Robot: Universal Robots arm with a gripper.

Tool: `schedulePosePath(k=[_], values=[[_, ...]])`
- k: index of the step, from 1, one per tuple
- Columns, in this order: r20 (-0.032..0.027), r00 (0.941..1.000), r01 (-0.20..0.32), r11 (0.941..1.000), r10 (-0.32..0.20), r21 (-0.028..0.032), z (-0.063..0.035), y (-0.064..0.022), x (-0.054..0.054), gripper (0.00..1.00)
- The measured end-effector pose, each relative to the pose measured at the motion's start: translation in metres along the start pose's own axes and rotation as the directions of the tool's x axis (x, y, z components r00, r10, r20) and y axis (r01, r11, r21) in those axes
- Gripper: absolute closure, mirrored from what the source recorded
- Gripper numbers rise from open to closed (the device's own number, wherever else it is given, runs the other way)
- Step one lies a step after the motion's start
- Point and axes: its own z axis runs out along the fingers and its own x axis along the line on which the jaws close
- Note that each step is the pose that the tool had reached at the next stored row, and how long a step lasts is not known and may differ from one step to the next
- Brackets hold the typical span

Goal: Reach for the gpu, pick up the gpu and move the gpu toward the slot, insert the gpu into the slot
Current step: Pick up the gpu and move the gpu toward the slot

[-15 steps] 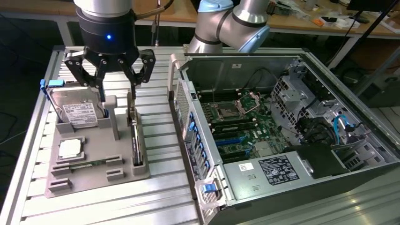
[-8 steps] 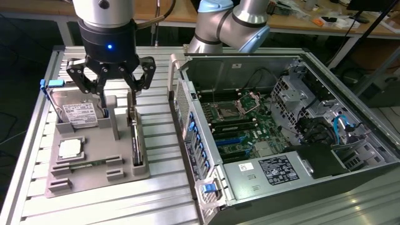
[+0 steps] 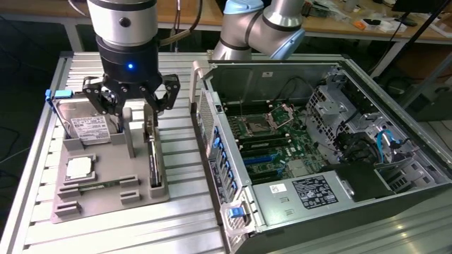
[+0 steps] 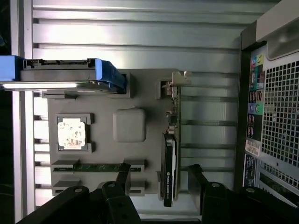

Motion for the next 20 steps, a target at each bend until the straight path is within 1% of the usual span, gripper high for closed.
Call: schedulePosePath(k=[5, 14, 20], values=[[0.0003, 1.0, -0.003, 1.0, 0.003, -0.0002, 0.0091, -0.0012, -0.006, 0.39], [0.0004, 1.0, -0.008, 1.0, 0.008, -0.0001, 0.025, -0.0034, -0.009, 0.39], [0.0011, 0.9998, -0.018, 0.9998, 0.018, -0.0003, 0.0388, -0.005, -0.011, 0.39]])
